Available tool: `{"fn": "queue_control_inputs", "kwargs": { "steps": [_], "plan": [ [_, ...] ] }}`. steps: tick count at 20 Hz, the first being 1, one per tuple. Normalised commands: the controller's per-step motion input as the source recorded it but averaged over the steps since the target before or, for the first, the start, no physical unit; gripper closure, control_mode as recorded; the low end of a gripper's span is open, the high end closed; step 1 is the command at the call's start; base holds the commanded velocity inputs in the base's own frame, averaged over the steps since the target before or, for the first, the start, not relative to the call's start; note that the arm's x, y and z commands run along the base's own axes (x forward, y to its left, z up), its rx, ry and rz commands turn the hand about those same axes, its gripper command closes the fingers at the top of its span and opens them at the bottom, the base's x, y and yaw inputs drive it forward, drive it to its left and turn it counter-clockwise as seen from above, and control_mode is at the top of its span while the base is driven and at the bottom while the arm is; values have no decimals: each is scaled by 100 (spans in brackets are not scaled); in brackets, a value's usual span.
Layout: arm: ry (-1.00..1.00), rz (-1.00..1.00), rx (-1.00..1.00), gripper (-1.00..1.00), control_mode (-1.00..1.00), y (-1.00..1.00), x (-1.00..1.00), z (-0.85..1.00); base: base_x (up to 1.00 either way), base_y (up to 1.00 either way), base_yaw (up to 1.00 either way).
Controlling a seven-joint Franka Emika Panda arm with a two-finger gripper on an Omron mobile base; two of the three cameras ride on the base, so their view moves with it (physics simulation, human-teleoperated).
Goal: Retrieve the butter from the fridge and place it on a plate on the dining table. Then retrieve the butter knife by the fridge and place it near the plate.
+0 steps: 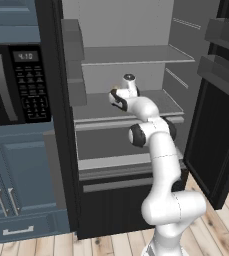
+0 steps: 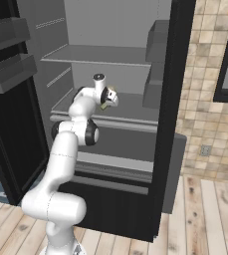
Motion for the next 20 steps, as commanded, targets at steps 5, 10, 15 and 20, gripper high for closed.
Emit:
{"fn": "queue_control_inputs", "kwargs": {
  "steps": [5, 10, 15, 20],
  "plan": [
    [-2, 0, 0, 100, -100, -14, -38, 0, 0, 0, 0],
    [-4, 0, 0, 100, -100, -19, -85, 10, 0, 0, 0],
    [-4, 1, 0, 100, -100, -7, -100, 5, 0, 0, 0],
    [-10, 5, 0, 100, -100, 0, -100, 6, 0, 0, 0]
  ]
}}
